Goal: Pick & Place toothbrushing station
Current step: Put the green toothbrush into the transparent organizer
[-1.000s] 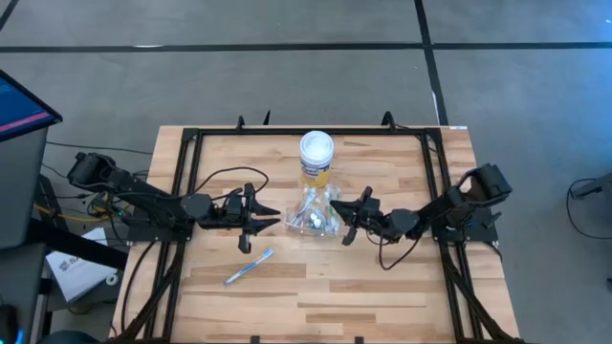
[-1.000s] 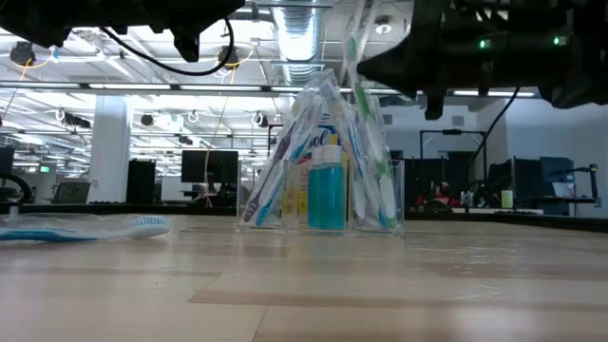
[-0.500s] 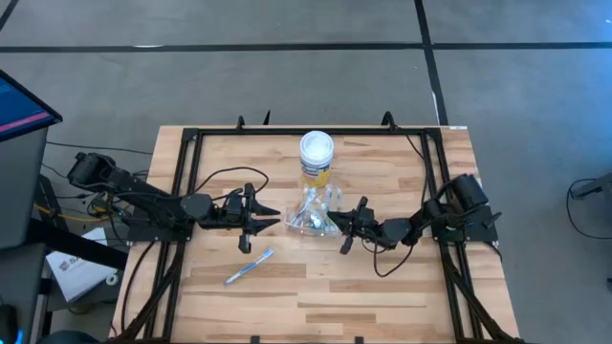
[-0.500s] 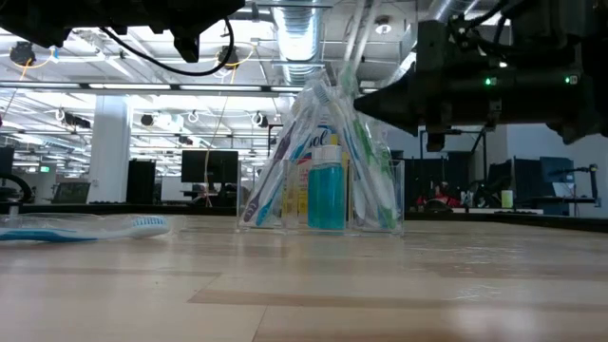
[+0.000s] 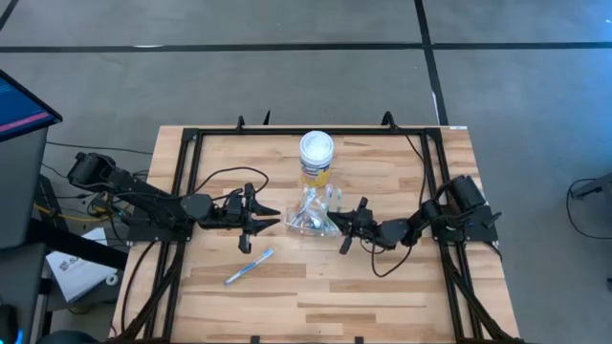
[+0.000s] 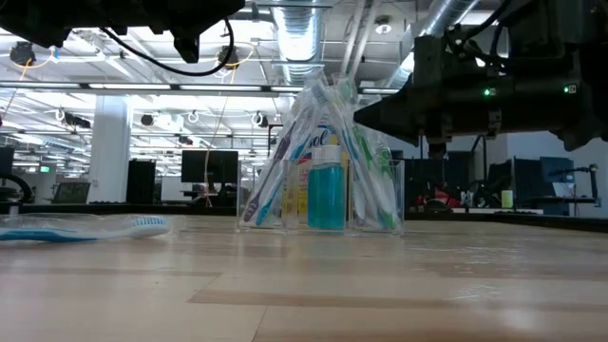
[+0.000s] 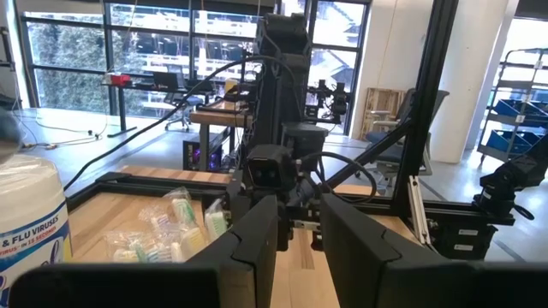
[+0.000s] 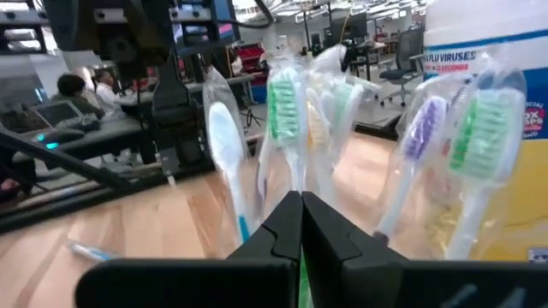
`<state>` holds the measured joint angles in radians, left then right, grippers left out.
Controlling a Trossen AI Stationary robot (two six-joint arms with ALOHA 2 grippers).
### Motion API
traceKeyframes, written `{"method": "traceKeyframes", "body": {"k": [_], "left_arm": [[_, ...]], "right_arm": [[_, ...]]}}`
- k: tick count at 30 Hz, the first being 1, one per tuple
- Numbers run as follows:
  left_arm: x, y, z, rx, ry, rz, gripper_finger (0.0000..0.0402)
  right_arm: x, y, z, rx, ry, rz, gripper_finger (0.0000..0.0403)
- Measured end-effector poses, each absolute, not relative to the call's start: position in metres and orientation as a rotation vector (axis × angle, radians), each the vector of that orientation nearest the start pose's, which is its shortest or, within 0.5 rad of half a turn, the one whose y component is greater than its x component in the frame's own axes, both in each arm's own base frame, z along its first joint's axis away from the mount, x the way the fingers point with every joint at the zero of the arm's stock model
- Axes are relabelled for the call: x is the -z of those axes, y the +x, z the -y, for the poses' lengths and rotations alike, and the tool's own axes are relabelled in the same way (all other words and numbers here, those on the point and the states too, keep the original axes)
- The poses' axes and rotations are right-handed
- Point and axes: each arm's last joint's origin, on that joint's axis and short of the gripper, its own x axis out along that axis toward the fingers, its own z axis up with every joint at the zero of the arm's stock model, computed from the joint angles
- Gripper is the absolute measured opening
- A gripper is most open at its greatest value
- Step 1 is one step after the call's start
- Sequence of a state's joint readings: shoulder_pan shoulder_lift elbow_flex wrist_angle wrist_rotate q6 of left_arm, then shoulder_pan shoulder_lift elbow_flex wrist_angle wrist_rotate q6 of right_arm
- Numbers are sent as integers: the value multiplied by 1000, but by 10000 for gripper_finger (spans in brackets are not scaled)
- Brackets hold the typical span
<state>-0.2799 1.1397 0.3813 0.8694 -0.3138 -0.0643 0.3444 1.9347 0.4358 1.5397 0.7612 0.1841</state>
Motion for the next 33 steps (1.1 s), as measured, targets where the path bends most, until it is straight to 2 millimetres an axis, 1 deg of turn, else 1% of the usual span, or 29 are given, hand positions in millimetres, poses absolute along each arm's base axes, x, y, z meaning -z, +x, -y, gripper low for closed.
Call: {"method": "traceKeyframes", "body": {"k": [12,20,27,33], "left_arm": [[-228,217,53,-31,-93,96,86],[-227,217,53,-31,-91,87,86],[-227,217,53,-31,-91,87,86],[-227,217,53,-31,-90,85,86]], "right_arm": [[-113,270,-79,402,187,64,0],[-115,265,-91,362,84,59,0],[-115,264,-89,455,102,63,0],[-115,263,-91,462,101,61,0]]}}
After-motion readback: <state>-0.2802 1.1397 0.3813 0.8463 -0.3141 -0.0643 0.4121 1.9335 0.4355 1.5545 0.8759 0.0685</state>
